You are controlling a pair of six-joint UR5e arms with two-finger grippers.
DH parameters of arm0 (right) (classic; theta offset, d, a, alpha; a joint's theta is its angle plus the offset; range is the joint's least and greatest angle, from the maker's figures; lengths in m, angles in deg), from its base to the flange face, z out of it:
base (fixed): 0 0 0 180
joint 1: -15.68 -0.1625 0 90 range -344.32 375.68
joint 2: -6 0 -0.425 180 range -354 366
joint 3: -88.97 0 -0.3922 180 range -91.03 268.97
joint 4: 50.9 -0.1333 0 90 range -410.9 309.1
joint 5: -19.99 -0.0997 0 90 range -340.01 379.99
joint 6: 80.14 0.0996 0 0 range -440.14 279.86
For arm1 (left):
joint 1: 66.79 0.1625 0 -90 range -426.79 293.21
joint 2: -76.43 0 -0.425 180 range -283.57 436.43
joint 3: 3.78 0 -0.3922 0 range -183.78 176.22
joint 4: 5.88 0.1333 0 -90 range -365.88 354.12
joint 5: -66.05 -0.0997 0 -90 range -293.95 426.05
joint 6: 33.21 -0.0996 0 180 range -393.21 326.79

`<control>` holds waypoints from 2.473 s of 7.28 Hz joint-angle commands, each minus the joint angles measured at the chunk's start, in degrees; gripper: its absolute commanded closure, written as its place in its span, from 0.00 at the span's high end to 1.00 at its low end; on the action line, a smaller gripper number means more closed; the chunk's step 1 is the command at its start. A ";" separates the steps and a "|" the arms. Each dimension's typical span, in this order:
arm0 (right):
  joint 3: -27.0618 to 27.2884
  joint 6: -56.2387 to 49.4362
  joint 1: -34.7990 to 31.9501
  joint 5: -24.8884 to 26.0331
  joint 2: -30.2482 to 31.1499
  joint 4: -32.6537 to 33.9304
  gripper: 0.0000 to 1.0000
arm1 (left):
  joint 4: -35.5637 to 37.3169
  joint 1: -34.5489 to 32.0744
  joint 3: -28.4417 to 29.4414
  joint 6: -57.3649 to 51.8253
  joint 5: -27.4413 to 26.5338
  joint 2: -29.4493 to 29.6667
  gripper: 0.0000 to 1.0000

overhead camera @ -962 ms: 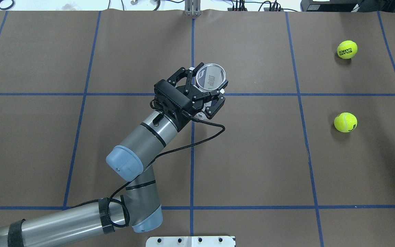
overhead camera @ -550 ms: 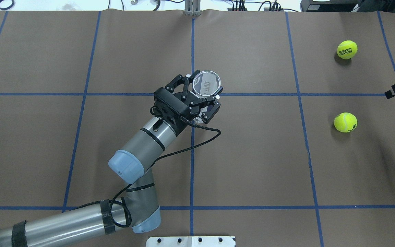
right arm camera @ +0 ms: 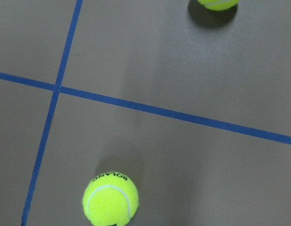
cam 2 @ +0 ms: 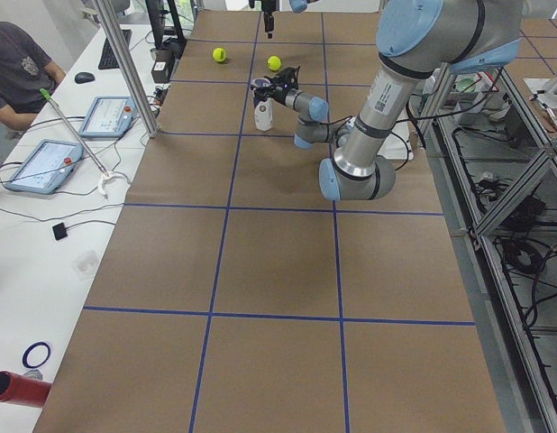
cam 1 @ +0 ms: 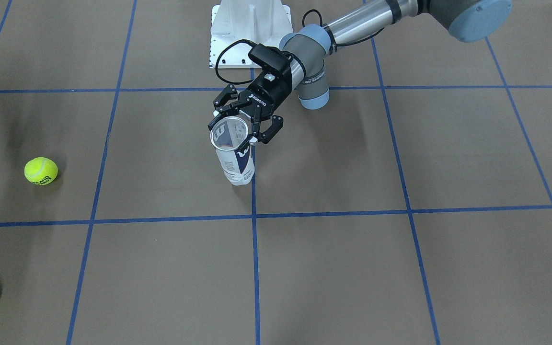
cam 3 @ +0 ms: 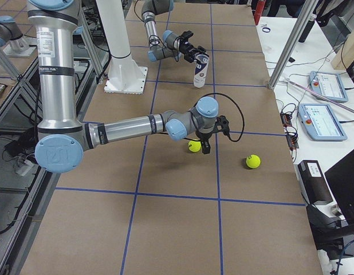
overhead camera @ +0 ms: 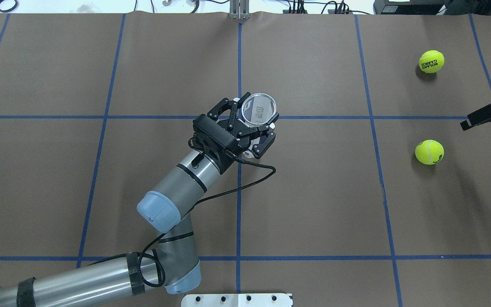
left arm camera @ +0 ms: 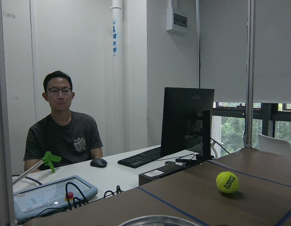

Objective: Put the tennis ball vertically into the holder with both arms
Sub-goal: 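Hold the holder upright with left gripper while right gripper reaches for a ball, then lower the right gripper and close it on the nearer tennis ball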

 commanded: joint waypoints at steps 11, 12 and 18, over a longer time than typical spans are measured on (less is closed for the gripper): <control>-0.01 0.13 2.65 3.05 -0.44 -0.03 1.00 | -9.11 0.01 3.25 -0.52 -0.26 -2.07 0.84; -0.10 0.74 3.35 3.05 -0.44 -0.03 1.00 | -9.11 0.01 3.25 -0.52 -0.26 -2.07 0.84; -1.24 6.37 13.28 9.46 -1.14 -0.12 1.00 | -9.11 0.01 3.25 -0.43 -0.26 -1.98 0.84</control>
